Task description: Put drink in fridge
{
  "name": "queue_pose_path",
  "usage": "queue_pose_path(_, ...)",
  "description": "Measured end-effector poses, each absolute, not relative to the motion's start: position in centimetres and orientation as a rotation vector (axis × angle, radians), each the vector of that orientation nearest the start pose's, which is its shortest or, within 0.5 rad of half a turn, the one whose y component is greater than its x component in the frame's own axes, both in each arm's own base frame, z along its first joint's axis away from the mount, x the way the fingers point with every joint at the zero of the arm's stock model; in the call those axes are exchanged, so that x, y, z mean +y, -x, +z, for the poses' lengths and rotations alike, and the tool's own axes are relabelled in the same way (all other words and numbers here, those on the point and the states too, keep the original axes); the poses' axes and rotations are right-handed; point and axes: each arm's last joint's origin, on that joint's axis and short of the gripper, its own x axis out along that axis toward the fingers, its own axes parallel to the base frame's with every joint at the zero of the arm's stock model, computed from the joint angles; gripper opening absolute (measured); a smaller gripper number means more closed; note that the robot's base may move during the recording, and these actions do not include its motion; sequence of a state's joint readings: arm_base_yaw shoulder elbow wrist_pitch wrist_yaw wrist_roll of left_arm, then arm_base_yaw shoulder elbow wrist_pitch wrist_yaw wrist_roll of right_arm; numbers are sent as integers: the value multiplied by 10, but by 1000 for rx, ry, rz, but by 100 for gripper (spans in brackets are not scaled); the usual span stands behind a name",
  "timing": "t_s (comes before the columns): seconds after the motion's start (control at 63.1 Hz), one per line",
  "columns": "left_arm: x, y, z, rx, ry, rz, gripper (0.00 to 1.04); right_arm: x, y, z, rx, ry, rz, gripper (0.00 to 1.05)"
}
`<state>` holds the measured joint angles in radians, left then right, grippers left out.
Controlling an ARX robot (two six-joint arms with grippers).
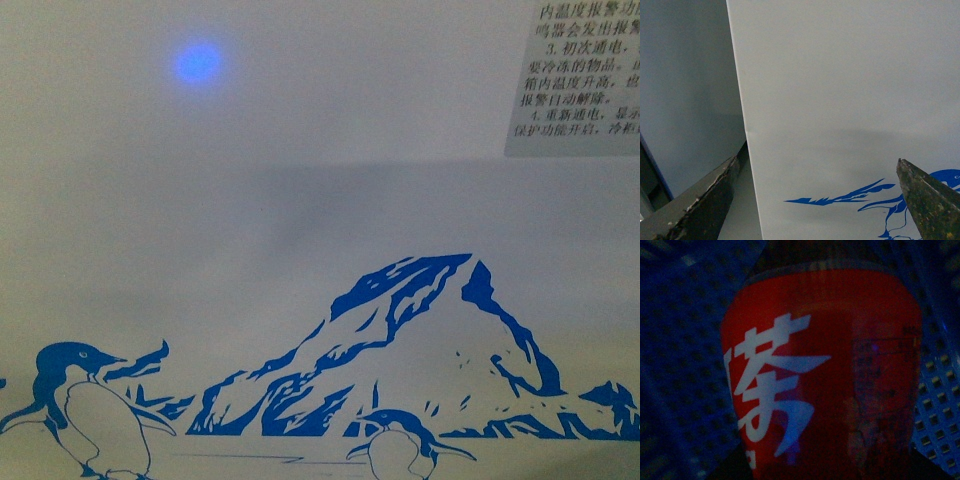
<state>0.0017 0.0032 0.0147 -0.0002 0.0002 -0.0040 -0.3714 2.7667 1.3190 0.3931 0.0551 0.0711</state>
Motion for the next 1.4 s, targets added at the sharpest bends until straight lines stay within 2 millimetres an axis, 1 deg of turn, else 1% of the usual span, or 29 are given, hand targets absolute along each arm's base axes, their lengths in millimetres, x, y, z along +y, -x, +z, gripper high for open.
queue_pose_path(0.016,0,-97,168,-11,4,2,97,-147,-376,-114,1024,-234,-417,39)
queue_pose_path(0.032,0,-97,168,-11,4,2,97,-144,-379,-102,1001,-240,-401,39)
queue_pose_path(0.048,0,-97,168,-11,4,2,97,-143,-380,-96,988,-244,-394,39)
queue_pose_path(0.063,0,-97,168,-11,4,2,97,-141,-382,-82,959,-247,-379,38)
queue_pose_path(0.079,0,-97,168,-11,4,2,97,-140,-383,-75,945,-249,-371,38)
queue_pose_path(0.095,0,-97,168,-11,4,2,97,-138,-385,-61,916,-251,-354,38)
queue_pose_path(0.111,0,-97,168,-11,4,2,97,-138,-385,-54,901,-252,-346,38)
queue_pose_path(0.143,0,-97,168,-11,4,2,97,-135,-387,-24,842,-257,-317,38)
queue_pose_path(0.19,0,-97,168,-11,4,2,97,-133,-385,5,785,-258,-288,38)
queue_pose_path(0.222,0,-97,168,-11,4,2,97,-130,-380,33,729,-257,-261,38)
queue_pose_path(0.238,0,-97,168,-11,4,2,97,-129,-379,40,716,-256,-256,38)
queue_pose_path(0.254,0,-97,168,-11,4,2,97,-128,-375,53,692,-255,-244,38)
queue_pose_path(0.27,0,-97,168,-11,4,2,97,-127,-373,59,680,-254,-240,38)
queue_pose_path(0.285,0,-97,168,-11,4,2,97,-125,-369,71,657,-252,-229,38)
queue_pose_path(0.301,0,-97,168,-11,4,2,97,-124,-366,77,646,-251,-223,38)
queue_pose_path(0.333,0,-97,168,-11,4,2,97,-120,-356,99,604,-244,-202,38)
queue_pose_path(0.412,0,-97,168,-11,4,2,97,-114,-334,131,538,-234,-168,38)
queue_pose_path(0.476,0,-97,168,-11,4,2,97,-107,-311,160,472,-221,-131,38)
queue_pose_path(0.523,0,-97,168,-11,4,2,97,-104,-300,171,447,-220,-117,38)
queue_pose_path(0.539,0,-97,168,-11,4,2,97,-104,-300,171,447,-220,-117,38)
queue_pose_path(0.603,0,-97,168,-11,4,2,97,-98,-275,195,380,-213,-77,38)
queue_pose_path(0.698,0,-97,168,-11,4,2,97,-91,-242,225,283,-204,-39,38)
queue_pose_path(0.84,0,-97,168,-11,4,2,97,-80,-192,260,137,-184,10,38)
queue_pose_path(0.936,0,-97,168,-11,4,2,97,-73,-165,276,69,-180,19,38)
queue_pose_path(0.999,0,-97,168,-11,4,2,97,-68,-153,280,41,-173,20,38)
queue_pose_path(1.062,0,-97,168,-11,4,2,97,-66,-147,282,24,-169,15,38)
queue_pose_path(1.078,0,-97,168,-11,4,2,97,-48,-119,276,-8,-234,12,38)
queue_pose_path(1.237,0,-97,168,-11,4,2,97,-26,-104,269,-17,-241,-2,38)
queue_pose_path(1.395,0,-97,168,-11,4,2,97,-6,-101,271,-69,-201,5,38)
